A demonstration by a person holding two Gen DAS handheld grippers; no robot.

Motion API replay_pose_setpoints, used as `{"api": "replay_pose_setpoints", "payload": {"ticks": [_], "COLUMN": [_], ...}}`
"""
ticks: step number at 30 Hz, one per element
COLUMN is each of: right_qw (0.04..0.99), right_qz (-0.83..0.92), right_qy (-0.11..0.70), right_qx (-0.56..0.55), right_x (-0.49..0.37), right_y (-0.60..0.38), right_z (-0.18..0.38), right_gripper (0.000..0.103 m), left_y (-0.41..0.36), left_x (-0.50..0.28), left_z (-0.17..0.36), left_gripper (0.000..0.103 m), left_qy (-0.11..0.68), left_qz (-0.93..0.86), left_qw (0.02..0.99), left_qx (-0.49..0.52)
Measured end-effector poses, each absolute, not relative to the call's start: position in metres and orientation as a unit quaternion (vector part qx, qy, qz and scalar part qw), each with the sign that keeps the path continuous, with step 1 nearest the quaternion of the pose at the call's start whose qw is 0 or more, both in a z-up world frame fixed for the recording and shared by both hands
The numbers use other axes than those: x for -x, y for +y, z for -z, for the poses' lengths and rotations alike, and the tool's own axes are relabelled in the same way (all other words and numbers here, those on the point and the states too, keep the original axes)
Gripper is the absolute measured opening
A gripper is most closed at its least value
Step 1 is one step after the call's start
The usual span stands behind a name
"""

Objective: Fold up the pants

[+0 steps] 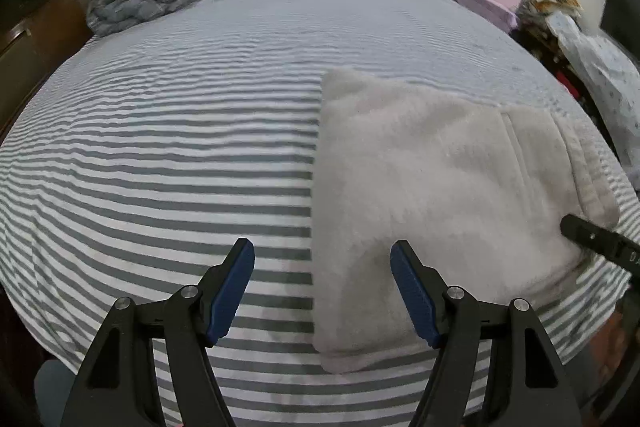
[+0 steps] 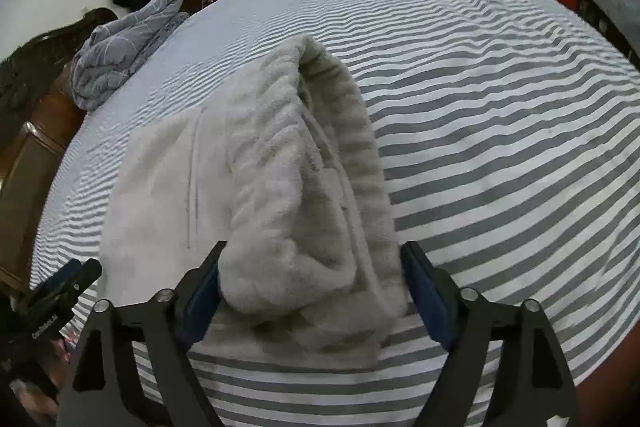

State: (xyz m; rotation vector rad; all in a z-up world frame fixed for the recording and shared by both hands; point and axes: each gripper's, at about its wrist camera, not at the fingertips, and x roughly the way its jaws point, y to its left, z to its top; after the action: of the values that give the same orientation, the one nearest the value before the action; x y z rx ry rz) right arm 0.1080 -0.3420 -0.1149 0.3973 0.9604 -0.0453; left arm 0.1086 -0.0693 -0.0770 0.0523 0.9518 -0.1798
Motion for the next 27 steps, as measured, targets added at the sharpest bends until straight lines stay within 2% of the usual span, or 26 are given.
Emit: {"api": "replay_pose_setpoints", "payload": {"ticks": [5, 12, 27], "right_qw": [0.863, 0.862, 0.833], "right_qz": [0.022, 0.025, -0.015], "right_qy": [0.463, 0.464, 0.489], "right_qx": [-0.202, -0.203, -0.258], "right_x": [-0.101, -0.099, -0.1], "right_y": [-0.35, -0.355, -0.375], "right_z": [0.123, 0.129, 0.135], "right_gripper": [0.088, 0.092, 0.094], "left_y": [-0.075, -0.067, -0.039], "left_x": [-0.107, -0.111, -0.121], "left_z": [0.093, 0.1, 0.087], "left_gripper": [0.073, 0.082, 0.082], "left_qy": [0.454, 0.455, 0.489], "left_qz": [0.101, 0.108, 0.131], "left_qw": [0.884, 0.883, 0.861], "left_qx": [-0.05, -0.038, 0.051]}}
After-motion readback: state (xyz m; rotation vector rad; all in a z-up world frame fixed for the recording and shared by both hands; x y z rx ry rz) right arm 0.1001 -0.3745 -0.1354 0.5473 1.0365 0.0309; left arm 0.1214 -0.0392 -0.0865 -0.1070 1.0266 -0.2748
